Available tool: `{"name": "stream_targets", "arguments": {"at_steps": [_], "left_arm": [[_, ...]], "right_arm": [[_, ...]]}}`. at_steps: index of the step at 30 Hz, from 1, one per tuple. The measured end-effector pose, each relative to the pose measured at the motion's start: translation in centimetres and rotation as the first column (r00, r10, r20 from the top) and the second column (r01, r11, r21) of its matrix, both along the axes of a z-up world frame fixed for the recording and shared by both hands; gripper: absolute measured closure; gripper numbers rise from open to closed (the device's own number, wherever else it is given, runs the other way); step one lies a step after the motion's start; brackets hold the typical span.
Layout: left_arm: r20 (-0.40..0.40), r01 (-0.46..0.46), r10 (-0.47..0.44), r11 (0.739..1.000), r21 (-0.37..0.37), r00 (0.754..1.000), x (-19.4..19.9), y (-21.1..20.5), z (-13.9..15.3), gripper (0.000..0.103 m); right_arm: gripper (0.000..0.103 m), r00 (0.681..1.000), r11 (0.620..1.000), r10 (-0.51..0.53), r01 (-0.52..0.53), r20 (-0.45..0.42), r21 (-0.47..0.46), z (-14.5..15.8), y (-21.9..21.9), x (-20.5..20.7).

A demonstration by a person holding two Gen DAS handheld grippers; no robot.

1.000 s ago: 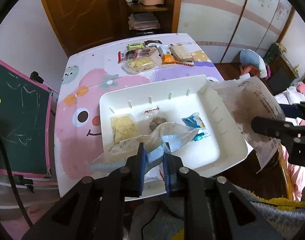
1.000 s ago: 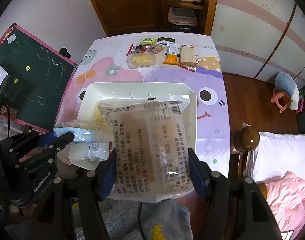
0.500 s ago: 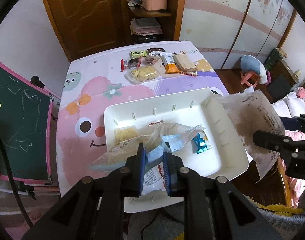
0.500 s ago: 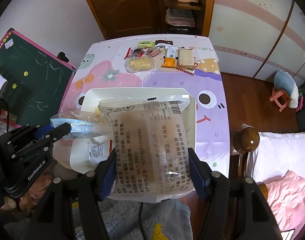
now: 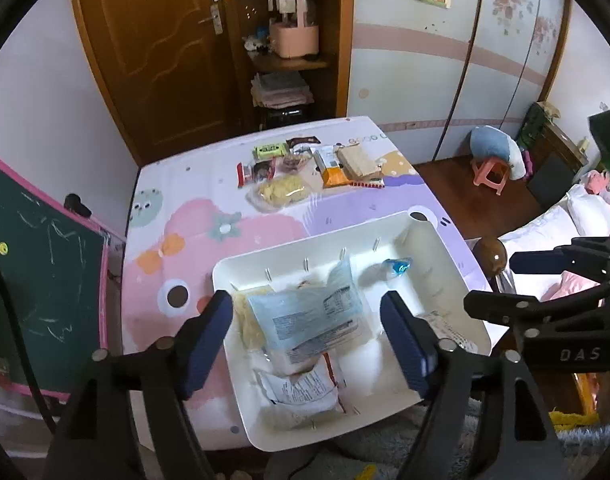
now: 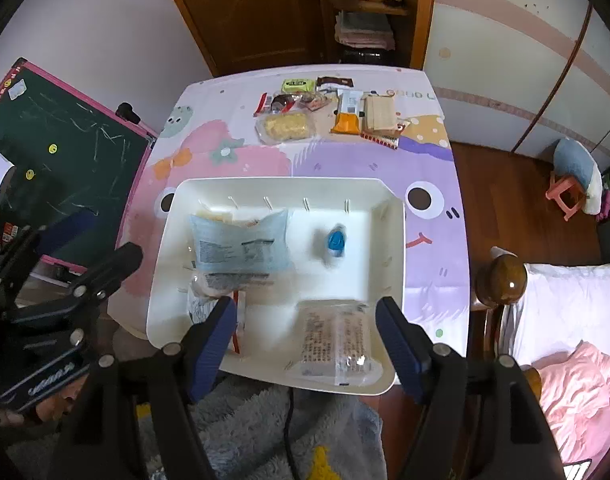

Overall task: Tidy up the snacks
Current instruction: 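Open both grippers to drop the bread bags into the white tray, then move both grippers from the tray toward the snack pile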

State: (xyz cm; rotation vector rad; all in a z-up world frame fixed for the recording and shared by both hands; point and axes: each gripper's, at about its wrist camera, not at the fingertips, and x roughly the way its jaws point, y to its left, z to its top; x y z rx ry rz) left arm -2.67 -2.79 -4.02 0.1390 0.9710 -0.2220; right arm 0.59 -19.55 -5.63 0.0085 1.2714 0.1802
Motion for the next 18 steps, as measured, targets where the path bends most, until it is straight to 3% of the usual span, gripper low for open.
{"name": "stream_targets", "arguments": {"at_steps": [18], "left_arm": [[-0.026, -0.051, 0.050, 0.999, -0.017, 0.998, -0.5, -1.5, -0.4, 0.025]], "right_arm": [[0.031, 0.999, 0.999, 0.041, -0.042, -0.020, -0.011, -0.5, -1.3, -0.3]]}}
